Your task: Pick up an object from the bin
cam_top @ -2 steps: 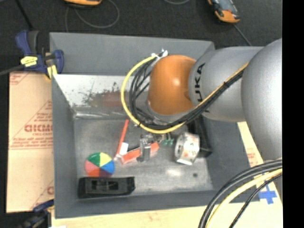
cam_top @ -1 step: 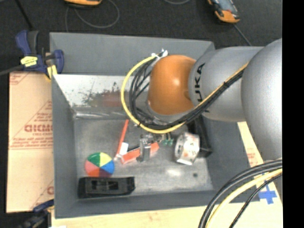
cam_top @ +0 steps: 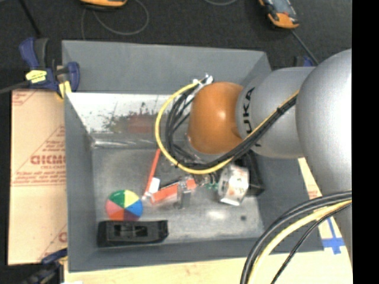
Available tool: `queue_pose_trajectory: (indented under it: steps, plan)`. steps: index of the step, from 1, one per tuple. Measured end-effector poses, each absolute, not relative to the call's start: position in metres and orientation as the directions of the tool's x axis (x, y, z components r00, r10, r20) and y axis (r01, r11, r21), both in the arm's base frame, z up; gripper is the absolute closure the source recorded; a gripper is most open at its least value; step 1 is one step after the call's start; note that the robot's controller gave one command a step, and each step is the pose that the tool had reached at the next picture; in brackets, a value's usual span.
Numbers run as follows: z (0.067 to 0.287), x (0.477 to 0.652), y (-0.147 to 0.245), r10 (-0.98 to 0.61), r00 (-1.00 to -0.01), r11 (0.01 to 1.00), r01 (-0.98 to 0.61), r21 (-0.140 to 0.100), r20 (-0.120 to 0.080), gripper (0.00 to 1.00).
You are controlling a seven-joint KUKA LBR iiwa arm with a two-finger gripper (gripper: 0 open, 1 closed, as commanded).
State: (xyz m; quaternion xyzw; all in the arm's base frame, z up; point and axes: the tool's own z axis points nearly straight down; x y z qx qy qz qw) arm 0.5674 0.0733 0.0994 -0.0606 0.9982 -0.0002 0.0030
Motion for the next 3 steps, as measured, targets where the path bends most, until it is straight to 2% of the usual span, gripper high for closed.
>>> queue_pose_trajectory:
  steps: [1,3]
  plan:
    - [0.0702,0.5731,0.0699,-0.060,-0.998,0.998,-0.060,0.002,-0.001,1.00]
    - [0.0699,0.5735,0.0774,-0.073,-0.997,0.997,-0.073,0.001,-0.003,1.00]
